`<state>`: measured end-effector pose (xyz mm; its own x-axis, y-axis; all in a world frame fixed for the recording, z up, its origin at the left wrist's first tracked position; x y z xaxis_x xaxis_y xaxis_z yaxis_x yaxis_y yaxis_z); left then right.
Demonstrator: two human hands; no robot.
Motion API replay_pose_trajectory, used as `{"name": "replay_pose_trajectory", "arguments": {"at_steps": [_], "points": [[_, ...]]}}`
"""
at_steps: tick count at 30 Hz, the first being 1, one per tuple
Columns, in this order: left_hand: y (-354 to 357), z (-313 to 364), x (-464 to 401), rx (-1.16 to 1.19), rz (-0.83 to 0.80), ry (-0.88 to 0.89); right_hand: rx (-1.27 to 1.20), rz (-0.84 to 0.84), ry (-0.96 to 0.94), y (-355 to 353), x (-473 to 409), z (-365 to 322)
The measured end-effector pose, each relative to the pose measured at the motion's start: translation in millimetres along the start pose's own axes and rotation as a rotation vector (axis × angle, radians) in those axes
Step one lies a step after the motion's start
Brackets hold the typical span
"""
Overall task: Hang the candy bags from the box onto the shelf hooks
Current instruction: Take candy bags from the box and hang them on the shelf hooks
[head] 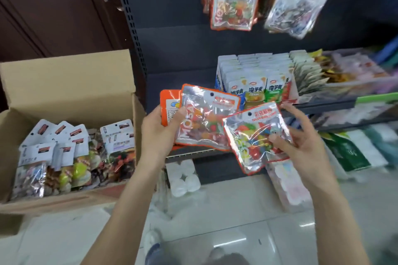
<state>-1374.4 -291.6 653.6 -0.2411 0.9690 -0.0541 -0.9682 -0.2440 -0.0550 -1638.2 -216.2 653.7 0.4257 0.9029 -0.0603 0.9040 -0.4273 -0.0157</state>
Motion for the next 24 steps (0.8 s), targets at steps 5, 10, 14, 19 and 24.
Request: {"name": "replay_pose_trajectory", "arguments": {"at_steps": [5, 10, 14, 19, 24], "points": [[22.3, 14.0, 10.6, -0.069, 0.086, 0.065, -0.068, 0.097, -0.115, -38.3, -8.2, -11.7], [37.0, 36.5, 5.6, -0.171, 0.075, 0.352, -0.082, 0.104, -0.188, -19.4, -32.6, -22.0], [61.9, 54.4, -5.6, -0.337, -0.040, 0.672, -0.092, 0.109, -0.265, 7.2, -69.2, -44.4], [84.6, 55.1, -45.3, -0.409, -0.085, 0.850, -0.014, 0.101, -0.367, 37.9, -125.0, -70.1], [106.0, 66.7, -84.8, -0.437, -0.090, 0.880, 0.087, 0.096, -0.444, 60.2, -179.9, -78.1]]}}
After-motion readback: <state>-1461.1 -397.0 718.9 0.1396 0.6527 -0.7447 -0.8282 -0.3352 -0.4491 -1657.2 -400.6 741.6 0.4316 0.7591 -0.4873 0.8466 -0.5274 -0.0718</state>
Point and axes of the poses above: each hand's wrist, its own x-axis away from the middle knuckle, its own y-axis out of the palm, z = x × y, the point moved 4 cm from there along -x, towards the middle knuckle, and after that the axes turned 9 degrees about z, right-handed, at the moved point
